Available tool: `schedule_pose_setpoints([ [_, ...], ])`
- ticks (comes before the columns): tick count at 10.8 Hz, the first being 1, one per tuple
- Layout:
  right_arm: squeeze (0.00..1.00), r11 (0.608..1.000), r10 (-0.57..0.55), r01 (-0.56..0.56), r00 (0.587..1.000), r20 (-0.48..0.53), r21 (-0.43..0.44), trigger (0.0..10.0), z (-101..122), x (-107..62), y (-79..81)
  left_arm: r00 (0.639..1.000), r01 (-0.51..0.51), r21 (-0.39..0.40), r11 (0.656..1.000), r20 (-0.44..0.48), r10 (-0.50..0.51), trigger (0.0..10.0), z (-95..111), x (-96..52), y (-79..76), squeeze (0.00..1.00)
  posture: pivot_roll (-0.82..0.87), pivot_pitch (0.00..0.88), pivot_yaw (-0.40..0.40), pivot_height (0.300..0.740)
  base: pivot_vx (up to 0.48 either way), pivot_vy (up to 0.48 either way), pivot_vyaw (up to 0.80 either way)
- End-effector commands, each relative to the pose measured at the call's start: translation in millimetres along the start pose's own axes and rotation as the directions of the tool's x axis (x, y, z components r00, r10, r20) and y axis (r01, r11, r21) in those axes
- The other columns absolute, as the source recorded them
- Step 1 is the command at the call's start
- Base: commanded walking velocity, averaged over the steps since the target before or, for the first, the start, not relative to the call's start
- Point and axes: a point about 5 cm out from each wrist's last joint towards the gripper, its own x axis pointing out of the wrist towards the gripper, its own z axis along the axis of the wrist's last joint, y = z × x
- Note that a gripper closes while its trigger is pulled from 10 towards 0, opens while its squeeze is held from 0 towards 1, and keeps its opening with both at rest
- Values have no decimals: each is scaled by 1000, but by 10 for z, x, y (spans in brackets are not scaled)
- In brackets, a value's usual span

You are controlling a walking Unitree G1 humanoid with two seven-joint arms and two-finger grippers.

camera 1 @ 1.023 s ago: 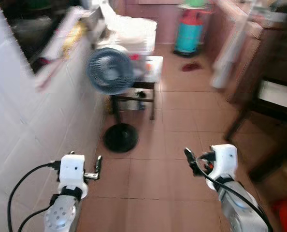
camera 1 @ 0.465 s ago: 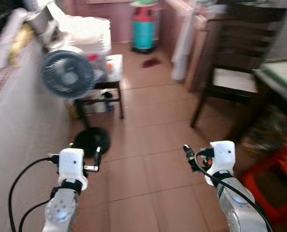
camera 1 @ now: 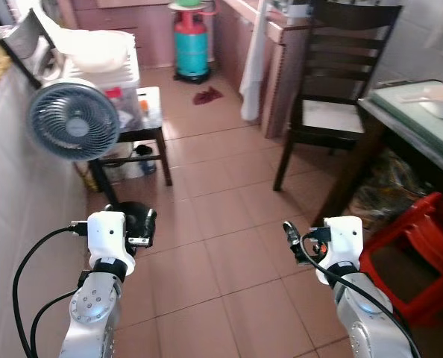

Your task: Setting the table

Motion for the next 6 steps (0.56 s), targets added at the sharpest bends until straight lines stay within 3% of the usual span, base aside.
schedule_pose_setpoints([
  [1, 0, 1000, -13, 13, 1000, 3, 11, 10000, 17, 6, 5, 1000, -15, -3, 1000, -18, 15, 10000, -20, -3, 50, 0, -68, 63, 34, 740, 0, 0, 0],
  [3, 0, 999, -43, 43, 999, -25, 7, 10000, -17, -4, -23, 1000, 8, -8, 1000, -22, -8, 10000, -14, 1, 25, 0, -75, 67, 39, 740, 0, 0, 0],
  [4, 0, 997, -13, 14, 1000, -10, 77, 10000, -16, -14, 11, 1000, 13, -13, 1000, -22, -14, 10000, -9, 4, 9, 0, -77, 67, 39, 740, 0, 0, 0],
  [6, 0, 999, -16, 17, 1000, -9, 46, 10000, -10, -44, 12, 1000, 18, -18, 1000, -25, -19, 10000, -7, 5, -11, 0, -79, 73, 40, 740, 0, 0, 0],
])
